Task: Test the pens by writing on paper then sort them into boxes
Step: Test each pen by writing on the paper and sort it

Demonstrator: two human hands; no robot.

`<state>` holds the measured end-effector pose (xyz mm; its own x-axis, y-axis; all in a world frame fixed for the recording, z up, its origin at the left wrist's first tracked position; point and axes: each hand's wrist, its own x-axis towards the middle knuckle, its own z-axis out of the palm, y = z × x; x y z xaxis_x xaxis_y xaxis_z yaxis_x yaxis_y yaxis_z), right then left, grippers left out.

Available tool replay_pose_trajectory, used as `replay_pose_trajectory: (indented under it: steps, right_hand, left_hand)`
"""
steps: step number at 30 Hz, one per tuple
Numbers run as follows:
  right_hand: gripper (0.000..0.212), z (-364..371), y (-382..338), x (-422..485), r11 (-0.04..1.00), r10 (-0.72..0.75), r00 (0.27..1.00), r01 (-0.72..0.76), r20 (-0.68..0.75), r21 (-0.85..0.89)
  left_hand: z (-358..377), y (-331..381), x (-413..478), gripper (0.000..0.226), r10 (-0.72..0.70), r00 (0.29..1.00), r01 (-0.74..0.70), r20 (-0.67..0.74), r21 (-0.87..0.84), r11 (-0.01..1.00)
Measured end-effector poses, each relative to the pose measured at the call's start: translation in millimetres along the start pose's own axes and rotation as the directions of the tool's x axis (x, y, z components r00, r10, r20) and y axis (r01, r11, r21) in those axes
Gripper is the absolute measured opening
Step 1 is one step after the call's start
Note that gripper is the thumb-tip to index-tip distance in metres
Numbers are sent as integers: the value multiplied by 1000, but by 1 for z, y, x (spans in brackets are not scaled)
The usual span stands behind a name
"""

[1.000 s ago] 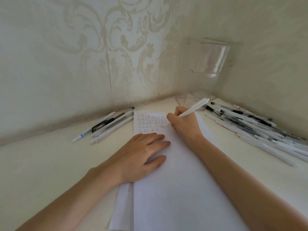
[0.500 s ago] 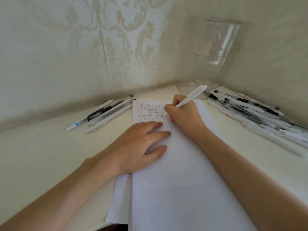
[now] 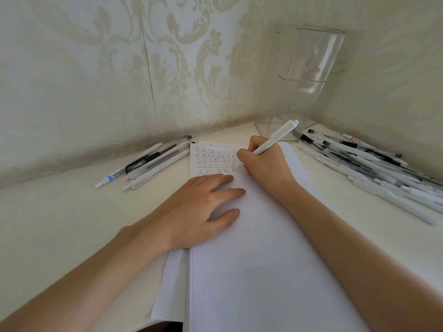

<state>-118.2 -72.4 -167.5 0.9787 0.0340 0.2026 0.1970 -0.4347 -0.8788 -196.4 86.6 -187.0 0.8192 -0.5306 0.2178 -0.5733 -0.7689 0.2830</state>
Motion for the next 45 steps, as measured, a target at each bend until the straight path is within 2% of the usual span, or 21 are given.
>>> replay_pose_trajectory:
  steps: [11, 15, 17, 19, 22, 24, 26, 28, 31, 34, 37, 41, 43, 45]
  right_hand:
    - [27, 0, -1, -1, 1000, -10, 999, 10, 52, 8]
    - [33, 0, 1, 1, 1000, -12, 1000, 12, -1, -15]
    - [31, -2, 1, 0, 1000, -9, 1000, 9, -6, 26]
    - [34, -5, -1, -3, 995, -3, 1000, 5, -12, 100]
    - [26, -11, -2, -6, 994, -60, 998, 57, 22, 97]
    - [12, -12, 0, -5, 991, -131, 989, 129, 72, 26]
    - [29, -12, 0, -7, 986, -170, 977, 168, 128, 25]
    - [38, -12, -5, -11, 979, -198, 962, 183, 190, 91]
    - [30, -10, -12, -16, 958, -203, 944, 136, 261, 251]
    - [16, -5, -13, -20, 949, -226, 932, 146, 282, 279]
    - [17, -2, -13, -21, 946, -238, 932, 160, 272, 281]
    - [20, -1, -14, -19, 942, -271, 922, 196, 276, 271]
    - [25, -2, -14, -20, 936, -289, 921, 214, 262, 281]
    - [29, -7, -13, -18, 934, -271, 938, 202, 217, 293]
  left_hand:
    - [0, -1, 0, 65, 7, 1000, -7, -5, 7, 1000]
    - [1, -1, 0, 65, 12, 1000, -12, -17, -6, 1000]
    - [0, -2, -1, 62, 10, 999, -11, -42, -13, 1000]
    - [-2, -2, -1, 54, 6, 992, -10, -124, -29, 1000]
    - [-8, -4, -2, 50, -126, 953, 75, -276, -189, 979]
    - [-12, -4, -3, 56, -193, 942, 97, -276, -327, 940]
    - [-16, 1, -4, 58, -184, 954, 77, -235, -402, 912]
    - [-20, 6, -4, 59, -132, 970, 28, -203, -447, 894]
    - [-20, 7, -2, 49, -93, 971, -22, -222, -468, 883]
    - [-20, 3, -4, 46, -114, 978, 8, -177, -508, 861]
    - [-18, 1, -5, 56, -90, 991, 30, -98, -489, 872]
    - [-16, 0, -6, 46, -98, 987, 25, -130, -474, 880]
    - [-17, 0, -6, 46, -105, 981, 19, -165, -454, 891]
    - [-20, -10, -6, 39, -131, 947, 18, -293, -360, 933]
